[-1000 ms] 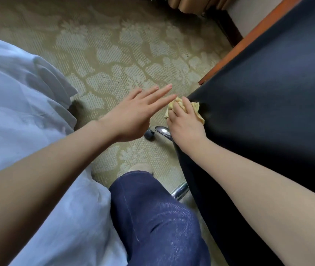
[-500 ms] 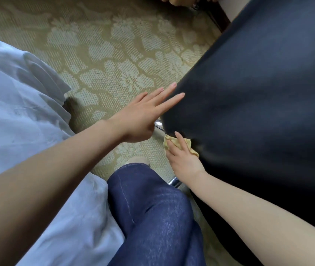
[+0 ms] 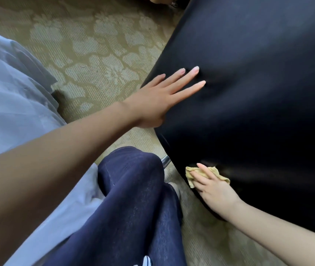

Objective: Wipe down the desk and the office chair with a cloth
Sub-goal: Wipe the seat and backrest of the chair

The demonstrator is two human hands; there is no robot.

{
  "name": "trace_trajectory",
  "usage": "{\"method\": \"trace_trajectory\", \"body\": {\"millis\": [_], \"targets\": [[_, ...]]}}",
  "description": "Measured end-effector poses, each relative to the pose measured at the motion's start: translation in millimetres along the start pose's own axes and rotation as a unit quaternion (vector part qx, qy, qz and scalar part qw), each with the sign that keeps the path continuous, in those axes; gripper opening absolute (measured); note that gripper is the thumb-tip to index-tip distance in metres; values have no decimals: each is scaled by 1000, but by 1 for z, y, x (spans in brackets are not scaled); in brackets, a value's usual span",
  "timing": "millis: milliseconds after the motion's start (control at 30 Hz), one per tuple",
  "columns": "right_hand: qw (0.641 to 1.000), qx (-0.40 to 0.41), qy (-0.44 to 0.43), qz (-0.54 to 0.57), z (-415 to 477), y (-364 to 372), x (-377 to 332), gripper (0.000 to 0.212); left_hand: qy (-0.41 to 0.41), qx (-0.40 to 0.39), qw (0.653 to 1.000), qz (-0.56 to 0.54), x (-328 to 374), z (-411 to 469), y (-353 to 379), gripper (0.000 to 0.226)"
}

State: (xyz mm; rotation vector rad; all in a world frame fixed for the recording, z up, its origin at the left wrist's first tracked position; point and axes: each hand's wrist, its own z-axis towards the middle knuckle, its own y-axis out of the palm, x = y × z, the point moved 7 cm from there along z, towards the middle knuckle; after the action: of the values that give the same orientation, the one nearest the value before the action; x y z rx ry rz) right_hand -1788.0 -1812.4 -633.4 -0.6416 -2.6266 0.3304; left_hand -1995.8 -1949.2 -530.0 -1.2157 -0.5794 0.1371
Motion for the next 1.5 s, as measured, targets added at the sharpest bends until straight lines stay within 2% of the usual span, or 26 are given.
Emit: {"method": "trace_trajectory", "body": {"millis": [200, 300, 367, 433, 700, 800, 967, 1167, 1267, 1367, 1500], "targets": [[991, 89, 91, 47, -36, -30, 29, 50, 29, -4, 997, 71, -1, 1, -7, 118], [981, 133, 127, 63, -36, -63, 53, 52, 24, 10, 996, 90, -6, -1, -11, 111], [971, 176, 154, 58, -33, -86, 69, 57, -1, 12, 995, 95, -11, -6, -8, 107], [961, 202, 181, 50, -20, -110, 90, 49, -37, 14, 994, 100, -24, -18, -4, 106], [954, 221, 198, 46, 69, -179, 149, 41, -175, 20, 976, 131, -90, -70, 12, 88], [946, 223, 217, 95, 100, -193, 164, 41, -241, -2, 966, 90, -107, -82, 29, 76], [953, 213, 212, 44, 149, -209, 172, 39, -305, -34, 952, 19, -121, -89, 61, 66], [962, 210, 175, -15, 177, -188, 150, 45, -312, -22, 950, -18, -120, -77, 72, 65], [967, 209, 142, -22, 174, -167, 127, 45, -302, -43, 952, -28, -110, -70, 74, 66], [971, 200, 132, -25, 157, -146, 110, 46, -259, -54, 964, -25, -90, -55, 66, 75], [974, 184, 112, -71, 125, -117, 84, 49, -162, -43, 985, 25, -49, -41, 49, 88]]}}
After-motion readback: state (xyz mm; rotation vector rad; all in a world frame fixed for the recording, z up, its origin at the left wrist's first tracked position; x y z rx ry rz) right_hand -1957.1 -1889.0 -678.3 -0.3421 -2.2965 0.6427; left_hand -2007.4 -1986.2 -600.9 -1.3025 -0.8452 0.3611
